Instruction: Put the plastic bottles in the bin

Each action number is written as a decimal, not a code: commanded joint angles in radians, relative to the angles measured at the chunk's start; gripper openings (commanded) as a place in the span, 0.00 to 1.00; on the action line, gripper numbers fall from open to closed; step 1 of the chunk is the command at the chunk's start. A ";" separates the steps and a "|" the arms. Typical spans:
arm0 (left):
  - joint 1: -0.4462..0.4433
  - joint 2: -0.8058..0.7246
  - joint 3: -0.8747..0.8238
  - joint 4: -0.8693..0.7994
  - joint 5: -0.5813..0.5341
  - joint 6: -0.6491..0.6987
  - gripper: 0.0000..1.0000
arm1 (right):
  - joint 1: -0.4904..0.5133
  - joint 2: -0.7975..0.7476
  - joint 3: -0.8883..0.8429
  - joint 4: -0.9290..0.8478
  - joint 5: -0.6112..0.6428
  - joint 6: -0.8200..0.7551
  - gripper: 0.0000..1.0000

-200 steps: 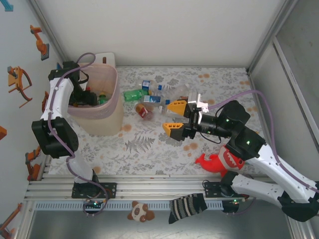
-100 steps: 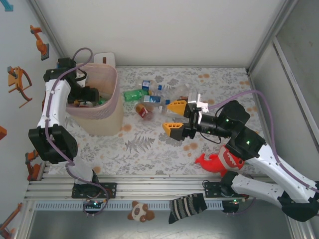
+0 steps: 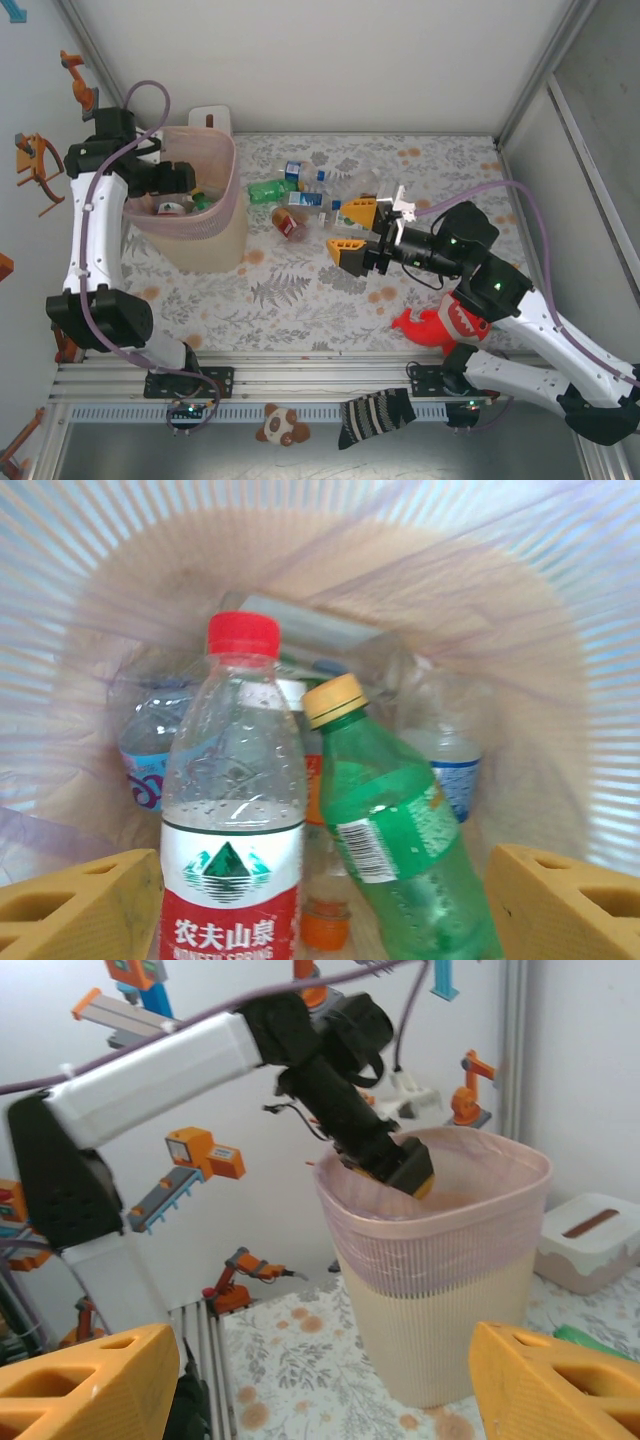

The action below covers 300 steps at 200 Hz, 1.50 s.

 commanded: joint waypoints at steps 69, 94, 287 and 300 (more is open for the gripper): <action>0.002 -0.236 -0.125 0.280 0.375 -0.082 0.84 | 0.006 0.079 0.134 -0.251 0.389 0.164 0.78; 0.002 -0.301 -0.214 0.402 0.490 -0.088 0.84 | 0.006 0.097 0.135 -0.273 0.472 0.244 0.80; 0.000 -0.642 -0.861 1.054 0.669 -0.182 0.84 | 0.004 0.520 0.291 -0.738 0.791 -0.287 0.82; 0.001 -0.644 -0.877 1.072 0.667 -0.194 0.84 | 0.004 0.585 0.326 -0.779 0.755 -0.377 0.82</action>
